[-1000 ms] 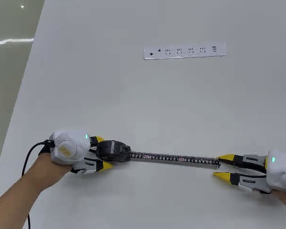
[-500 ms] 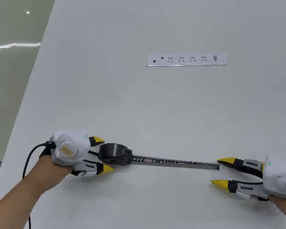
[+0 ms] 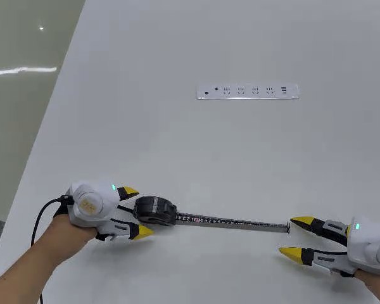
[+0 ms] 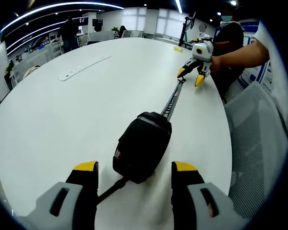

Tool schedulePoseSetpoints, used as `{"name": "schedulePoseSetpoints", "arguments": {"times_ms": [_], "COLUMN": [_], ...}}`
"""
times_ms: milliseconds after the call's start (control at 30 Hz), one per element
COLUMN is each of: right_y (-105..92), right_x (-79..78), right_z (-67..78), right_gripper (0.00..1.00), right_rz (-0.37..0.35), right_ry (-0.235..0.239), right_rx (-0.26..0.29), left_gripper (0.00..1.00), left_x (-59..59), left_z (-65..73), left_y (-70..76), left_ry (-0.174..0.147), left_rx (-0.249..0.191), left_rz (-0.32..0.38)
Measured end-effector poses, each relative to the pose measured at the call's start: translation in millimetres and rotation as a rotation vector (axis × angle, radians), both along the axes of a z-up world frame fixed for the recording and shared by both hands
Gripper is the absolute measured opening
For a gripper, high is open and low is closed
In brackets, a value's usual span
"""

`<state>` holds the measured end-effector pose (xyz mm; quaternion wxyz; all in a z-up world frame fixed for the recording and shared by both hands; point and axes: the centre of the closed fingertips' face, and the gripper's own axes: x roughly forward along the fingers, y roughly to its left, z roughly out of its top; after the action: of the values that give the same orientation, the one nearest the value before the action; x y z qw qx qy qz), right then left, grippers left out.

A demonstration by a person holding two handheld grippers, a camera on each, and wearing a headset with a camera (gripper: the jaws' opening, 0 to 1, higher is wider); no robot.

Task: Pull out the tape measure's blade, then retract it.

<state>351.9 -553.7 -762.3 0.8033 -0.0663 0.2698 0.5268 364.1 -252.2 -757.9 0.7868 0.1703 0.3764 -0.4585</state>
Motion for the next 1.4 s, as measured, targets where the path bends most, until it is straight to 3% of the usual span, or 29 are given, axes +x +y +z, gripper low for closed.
{"name": "schedulePoseSetpoints", "arguments": {"times_ms": [333, 433, 500, 867, 1400], "right_y": [-2.2, -0.9, -0.5, 6.9, 6.0], "right_x": [-5.7, -7.3, -9.1, -23.9, -33.6], "right_z": [8.6, 17.4, 19.5, 26.2, 41.7], "right_gripper": [0.49, 0.45, 0.47, 0.51, 0.52], "right_rz": [-0.058, -0.090, -0.105, -0.148, -0.205], "right_ry": [0.010, -0.006, -0.004, -0.001, -0.019], "right_rx": [0.013, 0.027, 0.025, 0.028, 0.045], "left_gripper": [0.63, 0.63, 0.63, 0.65, 0.66], "left_x": [-7.4, -11.4, -13.6, -30.5, -42.5], "left_z": [10.2, 15.1, 16.3, 25.1, 35.9], "left_y": [5.4, 7.3, 7.9, 13.9, 22.2], "left_ry": [-0.008, -0.019, -0.022, -0.037, -0.060], "left_rx": [-0.025, -0.030, -0.035, -0.051, -0.100], "left_rz": [0.079, 0.099, 0.108, 0.166, 0.258]}}
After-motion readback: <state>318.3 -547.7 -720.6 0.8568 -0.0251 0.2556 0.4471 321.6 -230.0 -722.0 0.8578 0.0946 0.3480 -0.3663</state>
